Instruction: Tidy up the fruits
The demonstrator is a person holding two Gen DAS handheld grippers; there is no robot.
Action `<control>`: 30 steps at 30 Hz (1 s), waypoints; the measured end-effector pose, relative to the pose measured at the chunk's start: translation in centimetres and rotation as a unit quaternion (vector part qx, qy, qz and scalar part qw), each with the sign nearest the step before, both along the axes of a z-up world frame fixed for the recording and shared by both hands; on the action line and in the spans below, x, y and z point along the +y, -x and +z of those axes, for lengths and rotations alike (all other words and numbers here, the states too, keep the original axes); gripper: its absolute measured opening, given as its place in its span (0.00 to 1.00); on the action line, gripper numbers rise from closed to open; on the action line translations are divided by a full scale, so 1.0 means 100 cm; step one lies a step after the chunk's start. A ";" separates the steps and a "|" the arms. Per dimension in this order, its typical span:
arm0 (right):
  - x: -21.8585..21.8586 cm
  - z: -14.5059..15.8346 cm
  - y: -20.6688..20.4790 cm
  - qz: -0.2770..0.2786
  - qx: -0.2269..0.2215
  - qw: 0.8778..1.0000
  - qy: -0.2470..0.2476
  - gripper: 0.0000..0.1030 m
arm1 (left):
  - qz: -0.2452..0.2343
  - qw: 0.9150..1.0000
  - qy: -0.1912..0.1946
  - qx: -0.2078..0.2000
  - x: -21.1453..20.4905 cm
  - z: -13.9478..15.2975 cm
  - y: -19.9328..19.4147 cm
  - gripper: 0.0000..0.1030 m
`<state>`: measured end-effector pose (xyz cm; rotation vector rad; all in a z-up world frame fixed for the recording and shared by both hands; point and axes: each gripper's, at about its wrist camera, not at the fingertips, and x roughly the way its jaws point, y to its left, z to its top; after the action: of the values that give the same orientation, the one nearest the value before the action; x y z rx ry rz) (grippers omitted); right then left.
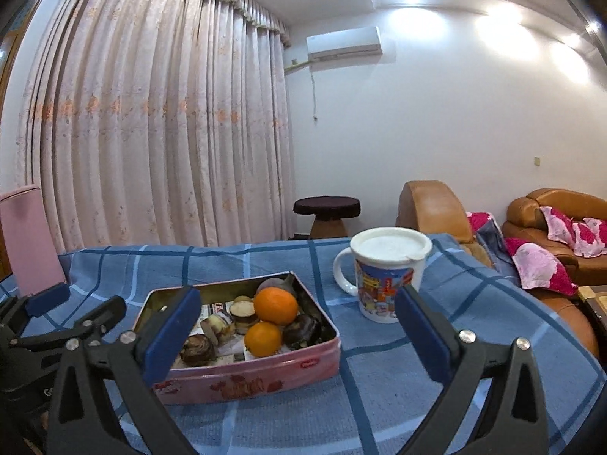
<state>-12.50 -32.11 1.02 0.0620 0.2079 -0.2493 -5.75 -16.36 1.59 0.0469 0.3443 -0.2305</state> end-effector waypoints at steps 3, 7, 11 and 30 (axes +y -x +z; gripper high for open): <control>0.002 0.001 0.007 -0.007 -0.008 1.000 0.000 1.00 | -0.002 1.000 -0.005 -0.014 0.000 0.001 0.008 0.83; 0.001 0.003 0.012 -0.010 -0.015 1.000 -0.003 1.00 | -0.006 0.999 -0.010 -0.029 -0.001 0.002 0.016 0.83; 0.002 0.002 0.010 -0.007 -0.011 1.000 0.001 1.00 | -0.007 0.999 -0.016 -0.027 -0.004 0.003 0.016 0.83; 0.001 0.003 0.008 -0.007 -0.010 1.000 0.003 1.00 | 0.000 1.000 -0.016 -0.022 -0.002 0.001 0.014 0.84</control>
<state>-13.33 -31.97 1.31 0.0608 0.1879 -0.2629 -7.17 -16.56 1.69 0.0833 0.3031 -0.2245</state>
